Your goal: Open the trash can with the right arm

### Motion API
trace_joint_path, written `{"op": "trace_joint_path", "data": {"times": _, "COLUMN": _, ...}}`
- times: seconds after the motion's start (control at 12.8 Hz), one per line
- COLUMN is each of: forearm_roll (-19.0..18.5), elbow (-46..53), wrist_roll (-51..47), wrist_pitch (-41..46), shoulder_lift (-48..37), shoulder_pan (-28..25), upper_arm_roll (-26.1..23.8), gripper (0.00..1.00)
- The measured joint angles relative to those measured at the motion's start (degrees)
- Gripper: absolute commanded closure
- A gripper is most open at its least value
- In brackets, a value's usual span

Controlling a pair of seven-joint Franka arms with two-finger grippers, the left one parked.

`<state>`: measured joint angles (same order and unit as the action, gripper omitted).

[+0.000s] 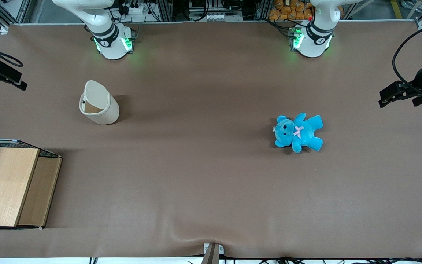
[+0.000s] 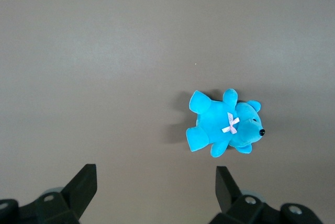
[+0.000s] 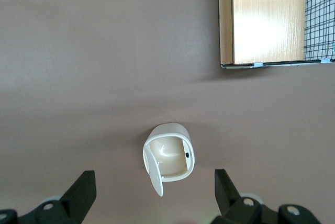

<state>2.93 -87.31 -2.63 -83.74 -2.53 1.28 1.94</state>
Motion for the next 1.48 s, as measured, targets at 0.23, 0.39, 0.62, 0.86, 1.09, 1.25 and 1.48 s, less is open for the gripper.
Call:
{"op": "trace_joint_path", "data": {"times": 0.23, "forearm_roll": 0.0, "elbow": -0.1, "wrist_roll": 0.0, "wrist_pitch": 0.0, "shoulder_lift": 0.0, "shoulder_pan": 0.0, "upper_arm_roll": 0.0, "gripper": 0.00}}
{"op": "trace_joint_path", "data": {"times": 0.39, "forearm_roll": 0.0, "elbow": -0.1, "wrist_roll": 0.0, "wrist_pitch": 0.0, "shoulder_lift": 0.0, "shoulder_pan": 0.0, "upper_arm_roll": 0.0, "gripper": 0.00}}
{"op": "trace_joint_path", "data": {"times": 0.62, "forearm_roll": 0.0, "elbow": -0.3, "wrist_roll": 0.0, "wrist_pitch": 0.0, "shoulder_lift": 0.1, "shoulder_pan": 0.0, "upper_arm_roll": 0.0, "gripper": 0.00}}
{"op": "trace_joint_path", "data": {"times": 0.86, "forearm_roll": 0.0, "elbow": -0.3, "wrist_roll": 0.0, "wrist_pitch": 0.0, "shoulder_lift": 0.2, "shoulder_pan": 0.0, "upper_arm_roll": 0.0, "gripper": 0.00}}
{"op": "trace_joint_path", "data": {"times": 1.09, "forearm_roll": -0.4, "elbow": -0.3, "wrist_roll": 0.0, "wrist_pitch": 0.0, "shoulder_lift": 0.2, "shoulder_pan": 0.0, "upper_arm_roll": 0.0, "gripper": 0.00}}
{"op": "trace_joint_path", "data": {"times": 1.25, "forearm_roll": -1.4, "elbow": -0.3, "wrist_roll": 0.0, "wrist_pitch": 0.0, "shoulder_lift": 0.2, "shoulder_pan": 0.0, "upper_arm_roll": 0.0, "gripper": 0.00}}
{"op": "trace_joint_path", "data": {"times": 1.48, "forearm_roll": -1.6, "elbow": -0.3, "wrist_roll": 0.0, "wrist_pitch": 0.0, "shoulder_lift": 0.2, "shoulder_pan": 0.0, "upper_arm_roll": 0.0, "gripper": 0.00}}
